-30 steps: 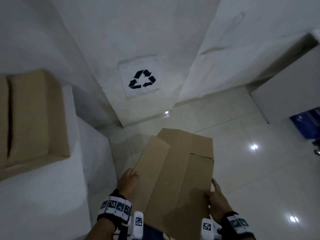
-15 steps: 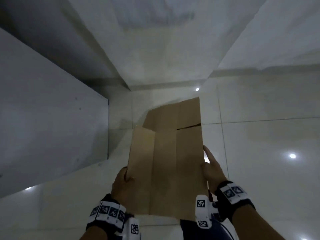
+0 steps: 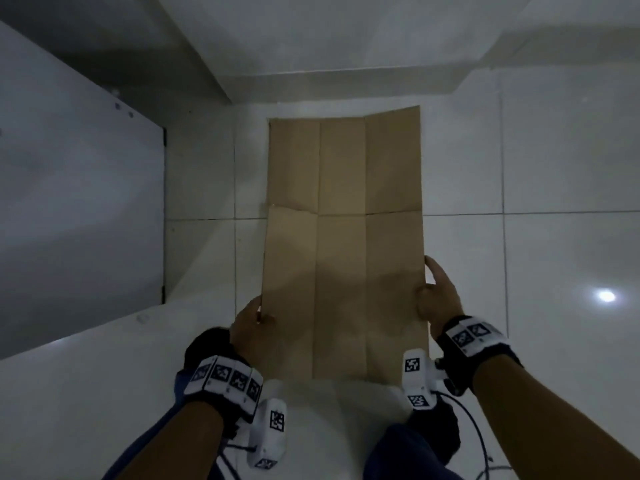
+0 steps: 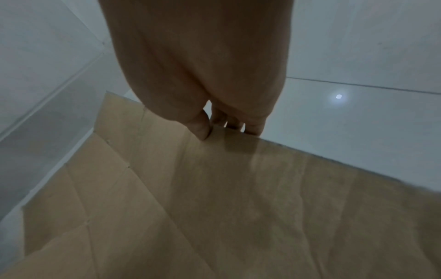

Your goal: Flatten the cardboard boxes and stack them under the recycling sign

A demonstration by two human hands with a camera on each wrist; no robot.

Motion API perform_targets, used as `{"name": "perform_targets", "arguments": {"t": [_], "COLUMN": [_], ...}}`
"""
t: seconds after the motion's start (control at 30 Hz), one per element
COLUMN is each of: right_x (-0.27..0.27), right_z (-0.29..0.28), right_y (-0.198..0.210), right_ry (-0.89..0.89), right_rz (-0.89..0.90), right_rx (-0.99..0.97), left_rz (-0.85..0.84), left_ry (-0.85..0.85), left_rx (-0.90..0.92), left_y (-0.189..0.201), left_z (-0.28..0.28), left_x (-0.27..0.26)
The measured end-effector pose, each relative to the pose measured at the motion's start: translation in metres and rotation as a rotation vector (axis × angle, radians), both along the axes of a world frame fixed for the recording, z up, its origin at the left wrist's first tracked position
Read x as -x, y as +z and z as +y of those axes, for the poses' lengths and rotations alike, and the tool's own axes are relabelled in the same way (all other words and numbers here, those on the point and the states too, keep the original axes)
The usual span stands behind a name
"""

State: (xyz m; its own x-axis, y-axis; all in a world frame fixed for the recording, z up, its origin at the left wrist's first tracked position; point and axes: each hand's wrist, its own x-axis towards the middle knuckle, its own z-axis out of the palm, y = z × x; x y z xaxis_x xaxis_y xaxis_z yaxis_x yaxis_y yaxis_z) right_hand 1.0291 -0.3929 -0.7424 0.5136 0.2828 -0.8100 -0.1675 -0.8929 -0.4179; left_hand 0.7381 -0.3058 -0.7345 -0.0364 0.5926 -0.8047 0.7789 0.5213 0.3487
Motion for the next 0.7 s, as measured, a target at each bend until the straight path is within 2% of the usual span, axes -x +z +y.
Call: {"name": "perform_targets", "arguments": {"t": [0.13, 0.27, 0.33, 0.5, 0.6, 0.63, 0.7], "right_x": [-0.004, -0.003, -0.003, -0.002, 0.000, 0.002, 0.007], "right_z": [0.004, 0.002, 0.001, -0.007, -0.009, -0.013, -0.017], "right_y": [-0.026, -0.011, 0.006, 0.075, 0.141, 0.148, 0.190], "right_ry": [0.021, -0.022, -0.033, 0.014, 0.037, 0.065, 0.092], "right_rz": [0.048, 0.186, 0.222, 0.151, 0.104, 0.096, 0.054], "right_rx": [-0.046, -0.116, -0.121, -0.056, -0.048, -0.029, -0.004], "left_rz": [-0.043, -0.159, -0.148, -0.129, -0.146, -0.143, -0.158], "left_ry": [-0.062, 0.024, 0.050, 0.014, -0.014, -0.026, -0.069], "left_rx": [0.002, 0.122, 0.155, 0.171, 0.158, 0.164, 0.160], "left_y": [-0.023, -0.013, 0.004, 0.064, 0.128, 0.136, 0.181], "left_z": [0.012, 0.021, 0.024, 0.035, 0.049, 0.048, 0.057], "left_x": [-0.009, -0.014, -0.018, -0.016, -0.015, -0.014, -0.015]}}
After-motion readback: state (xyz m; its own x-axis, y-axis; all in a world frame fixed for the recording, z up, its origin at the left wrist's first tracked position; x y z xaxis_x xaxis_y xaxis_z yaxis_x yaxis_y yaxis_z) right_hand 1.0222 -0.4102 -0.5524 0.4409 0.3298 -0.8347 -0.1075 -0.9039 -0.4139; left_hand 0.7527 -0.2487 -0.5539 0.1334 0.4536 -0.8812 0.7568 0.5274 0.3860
